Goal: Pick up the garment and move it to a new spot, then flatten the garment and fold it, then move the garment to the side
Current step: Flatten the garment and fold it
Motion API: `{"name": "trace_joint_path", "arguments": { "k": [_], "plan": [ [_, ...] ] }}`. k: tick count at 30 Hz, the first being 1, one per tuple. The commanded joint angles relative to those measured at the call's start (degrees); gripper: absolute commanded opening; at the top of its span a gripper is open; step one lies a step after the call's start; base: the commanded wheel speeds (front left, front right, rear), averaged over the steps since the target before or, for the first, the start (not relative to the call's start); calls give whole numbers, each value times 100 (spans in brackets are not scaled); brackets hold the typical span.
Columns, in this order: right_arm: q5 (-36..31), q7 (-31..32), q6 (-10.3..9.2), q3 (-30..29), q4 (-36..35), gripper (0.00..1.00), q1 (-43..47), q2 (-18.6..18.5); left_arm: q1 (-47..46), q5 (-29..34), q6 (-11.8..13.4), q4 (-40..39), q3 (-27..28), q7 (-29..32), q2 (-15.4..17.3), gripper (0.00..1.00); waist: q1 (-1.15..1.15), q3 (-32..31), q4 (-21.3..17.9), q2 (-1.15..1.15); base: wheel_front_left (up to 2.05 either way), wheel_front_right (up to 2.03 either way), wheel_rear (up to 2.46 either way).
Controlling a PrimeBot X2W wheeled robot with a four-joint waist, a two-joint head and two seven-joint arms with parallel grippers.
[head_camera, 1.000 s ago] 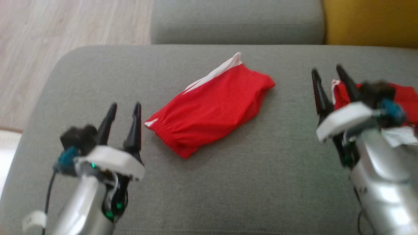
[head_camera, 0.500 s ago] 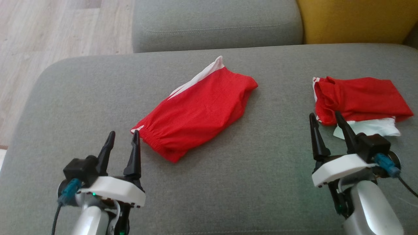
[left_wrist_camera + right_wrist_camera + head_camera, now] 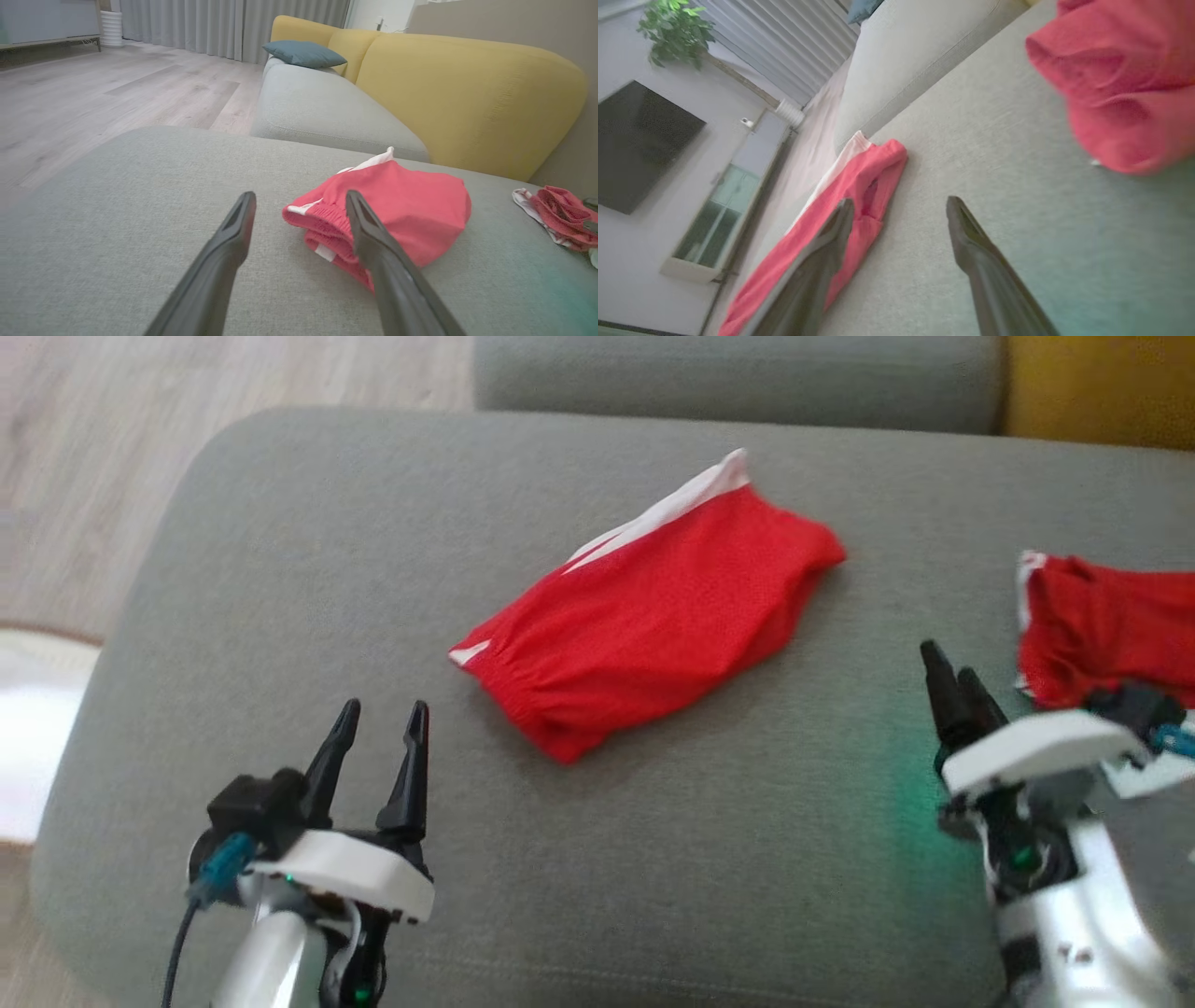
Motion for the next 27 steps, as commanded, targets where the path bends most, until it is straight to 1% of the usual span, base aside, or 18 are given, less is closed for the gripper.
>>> {"name": "trace_joint_path", "arguments": {
  "k": [1,4,7,10,13,15,18,22,26,27],
  "plan": [
    [246,121,-5,64,-14,100,-478,-5,-346,65,-35,-160,159,-69,-2,100,0,249,287,0,0,0,0],
    [708,396,-5,-154,678,100,-957,-5,-404,103,-92,-83,139,-69,-40,100,0,375,517,0,0,0,0],
    [971,602,-5,-364,1456,100,-1495,-5,-437,127,-133,-24,125,-69,-75,100,0,452,735,0,0,0,0],
    [1067,727,-5,-554,2265,100,-2042,-4,-455,153,-171,25,79,-69,-104,100,0,502,936,0,0,0,0],
    [945,640,-5,-822,3087,100,-2555,-4,-461,173,-195,60,23,-69,-126,100,0,528,1126,0,0,0,0],
    [769,461,-5,-1005,3607,100,-2865,-30,-459,178,-209,72,-11,-69,-136,100,0,538,1228,0,0,0,0],
    [495,156,-5,-1206,4300,100,-3273,-176,-456,164,-213,65,-23,-69,-146,100,0,561,1347,0,0,0,0],
    [179,-79,-5,-1468,4526,100,-3471,-333,-440,146,-213,51,-27,-69,-152,100,0,581,1434,0,0,0,0],
    [-110,6,-5,-1869,4536,100,-3273,-365,-431,83,-191,40,-78,-69,-155,100,0,610,1468,0,0,0,0],
    [-323,64,-5,-2051,4537,100,-3240,-390,-450,45,-167,28,-119,-69,-155,100,0,645,1481,0,0,0,0]
  ]
}}
